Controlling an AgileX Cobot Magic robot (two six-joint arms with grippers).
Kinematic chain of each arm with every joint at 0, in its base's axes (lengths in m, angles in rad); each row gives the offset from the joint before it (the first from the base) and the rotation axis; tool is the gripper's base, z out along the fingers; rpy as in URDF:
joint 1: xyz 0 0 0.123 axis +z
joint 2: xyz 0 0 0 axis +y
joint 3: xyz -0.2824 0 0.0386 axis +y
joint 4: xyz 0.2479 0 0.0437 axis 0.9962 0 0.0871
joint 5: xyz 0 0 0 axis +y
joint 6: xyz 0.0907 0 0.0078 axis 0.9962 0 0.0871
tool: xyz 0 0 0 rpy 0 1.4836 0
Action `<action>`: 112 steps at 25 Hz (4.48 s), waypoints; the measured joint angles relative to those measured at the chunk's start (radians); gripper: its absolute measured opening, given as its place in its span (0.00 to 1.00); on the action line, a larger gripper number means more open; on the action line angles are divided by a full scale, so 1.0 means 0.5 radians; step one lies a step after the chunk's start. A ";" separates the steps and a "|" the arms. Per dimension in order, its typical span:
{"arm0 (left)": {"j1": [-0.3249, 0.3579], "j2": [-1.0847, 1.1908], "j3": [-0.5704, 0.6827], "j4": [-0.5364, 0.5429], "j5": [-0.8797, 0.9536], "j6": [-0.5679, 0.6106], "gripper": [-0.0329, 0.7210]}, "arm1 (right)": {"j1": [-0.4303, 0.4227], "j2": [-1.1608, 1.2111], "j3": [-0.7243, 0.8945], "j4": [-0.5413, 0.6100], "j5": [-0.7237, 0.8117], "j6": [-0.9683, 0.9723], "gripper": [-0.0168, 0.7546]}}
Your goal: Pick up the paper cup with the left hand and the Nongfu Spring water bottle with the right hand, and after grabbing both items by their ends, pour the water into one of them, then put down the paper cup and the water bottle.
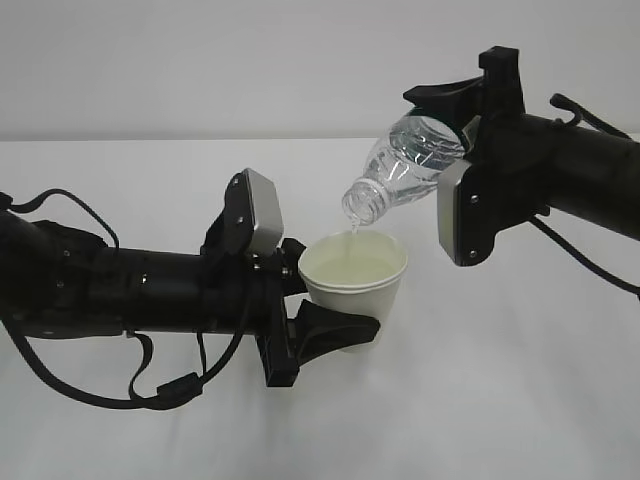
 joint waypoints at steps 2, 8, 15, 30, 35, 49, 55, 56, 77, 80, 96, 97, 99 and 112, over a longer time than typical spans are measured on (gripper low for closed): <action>0.000 0.000 0.000 -0.003 0.000 0.000 0.64 | 0.000 0.000 0.000 0.000 0.000 0.024 0.60; 0.000 0.000 0.000 -0.005 0.000 0.000 0.63 | 0.000 0.000 0.000 0.000 -0.003 0.111 0.59; 0.000 0.000 0.000 -0.005 0.000 0.000 0.63 | 0.000 0.000 0.000 0.016 -0.003 0.200 0.59; 0.000 0.000 0.000 -0.031 0.000 0.000 0.63 | 0.000 0.000 0.000 0.090 -0.035 0.558 0.59; 0.000 0.000 0.000 -0.035 0.000 0.000 0.63 | 0.000 0.000 0.000 0.191 -0.056 0.718 0.59; 0.000 0.000 0.000 -0.046 0.000 0.000 0.63 | 0.000 0.000 0.031 0.391 -0.074 1.332 0.59; 0.000 0.000 0.000 -0.046 0.000 0.000 0.63 | 0.000 0.000 0.077 0.561 -0.094 1.546 0.59; 0.000 0.000 0.000 -0.046 0.000 0.000 0.63 | 0.000 0.000 0.079 0.589 -0.094 1.586 0.59; 0.000 0.000 0.000 -0.057 0.000 0.000 0.63 | 0.000 0.000 0.098 1.135 -0.064 2.094 0.59; 0.000 0.000 0.000 -0.061 0.000 0.000 0.63 | 0.000 0.000 0.124 1.221 -0.064 2.098 0.59; 0.000 0.000 0.000 -0.059 0.000 0.000 0.63 | 0.000 0.369 0.139 1.461 -0.309 2.164 0.59; 0.000 0.000 0.000 -0.059 -0.003 0.000 0.63 | 0.000 0.390 0.139 1.477 -0.324 2.174 0.59; 0.000 0.000 0.000 -0.059 -0.003 0.000 0.63 | 0.000 0.422 0.139 1.507 -0.345 2.184 0.59; 0.000 0.000 0.000 -0.059 0.004 0.000 0.63 | 0.000 0.711 0.139 1.596 -0.583 2.197 0.59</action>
